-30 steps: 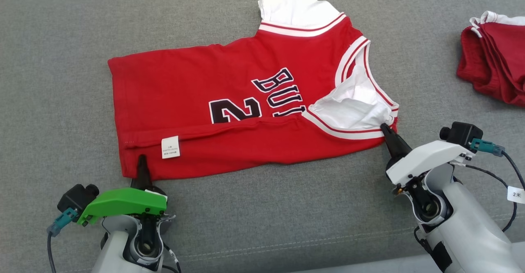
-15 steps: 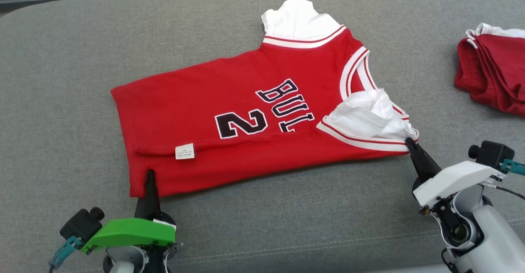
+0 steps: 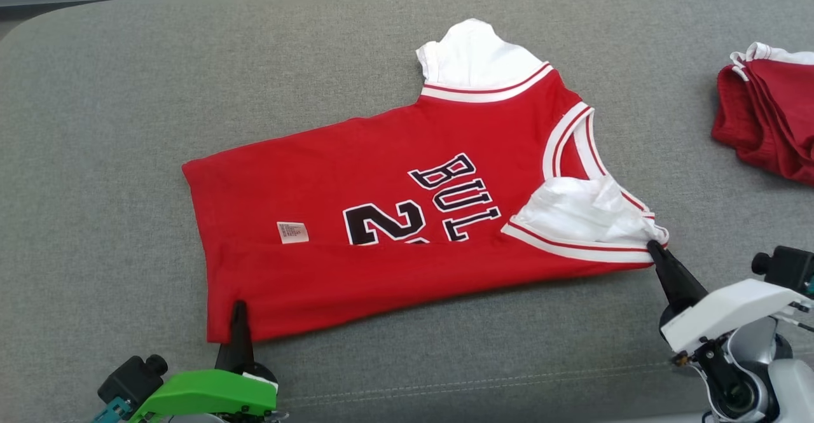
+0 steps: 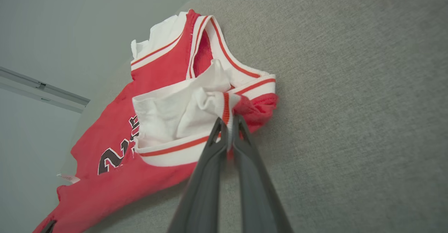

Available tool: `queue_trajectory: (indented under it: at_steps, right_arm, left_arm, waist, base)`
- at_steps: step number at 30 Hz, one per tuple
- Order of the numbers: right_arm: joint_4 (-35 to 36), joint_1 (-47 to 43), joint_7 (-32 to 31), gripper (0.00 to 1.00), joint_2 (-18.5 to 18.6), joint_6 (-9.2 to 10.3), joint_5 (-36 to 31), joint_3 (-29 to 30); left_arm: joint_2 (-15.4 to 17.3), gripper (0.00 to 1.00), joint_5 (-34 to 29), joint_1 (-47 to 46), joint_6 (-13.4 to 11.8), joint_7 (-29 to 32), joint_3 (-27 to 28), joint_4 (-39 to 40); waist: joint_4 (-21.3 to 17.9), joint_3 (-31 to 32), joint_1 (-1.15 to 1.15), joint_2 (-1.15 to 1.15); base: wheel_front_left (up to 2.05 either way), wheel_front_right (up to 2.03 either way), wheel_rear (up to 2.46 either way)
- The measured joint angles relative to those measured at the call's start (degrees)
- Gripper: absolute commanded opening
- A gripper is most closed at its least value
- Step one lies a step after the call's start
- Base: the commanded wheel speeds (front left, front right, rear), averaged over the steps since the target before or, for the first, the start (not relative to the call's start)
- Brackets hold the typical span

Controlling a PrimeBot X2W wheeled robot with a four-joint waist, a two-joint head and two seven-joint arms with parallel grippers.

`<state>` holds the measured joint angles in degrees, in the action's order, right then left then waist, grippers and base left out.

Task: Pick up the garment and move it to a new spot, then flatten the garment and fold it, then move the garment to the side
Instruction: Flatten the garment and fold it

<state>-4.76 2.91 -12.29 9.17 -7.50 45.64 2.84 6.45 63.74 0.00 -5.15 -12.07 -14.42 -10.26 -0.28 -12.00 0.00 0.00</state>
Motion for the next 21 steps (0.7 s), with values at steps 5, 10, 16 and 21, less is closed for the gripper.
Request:
queue_trajectory:
  at_steps: [5,10,16,21]
  right_arm:
    - [-3.45,5.97,-3.61,0.00,-3.36,0.01,-4.26,1.48]
    - [-9.93,10.48,-4.58,0.00,-4.63,0.01,-7.25,2.02]
    - [-13.94,11.49,-3.82,0.23,-5.12,0.01,-8.12,2.29]
    - [-13.46,11.09,-2.57,1.00,-5.42,0.01,-7.30,1.88]
  left_arm:
    - [-0.26,0.00,0.11,-1.16,-0.47,-0.11,0.16,-3.27]
    - [-1.00,0.00,0.07,-2.49,-0.10,-0.37,-0.40,-6.82]
    - [-1.75,0.00,0.16,-3.11,0.29,-0.70,-0.86,-9.62]
    - [-1.83,0.00,0.20,-2.86,0.63,-1.07,-0.80,-10.60]
  waist:
    - [-0.10,-0.84,0.00,0.00]
    - [0.70,-1.00,0.00,0.00]
    - [1.49,0.10,0.00,0.00]
    - [1.21,1.25,0.00,0.00]
  base:
    - [0.00,0.00,0.00]
    - [0.00,0.00,0.00]
    - [0.00,0.00,0.00]
    - [0.00,0.00,0.00]
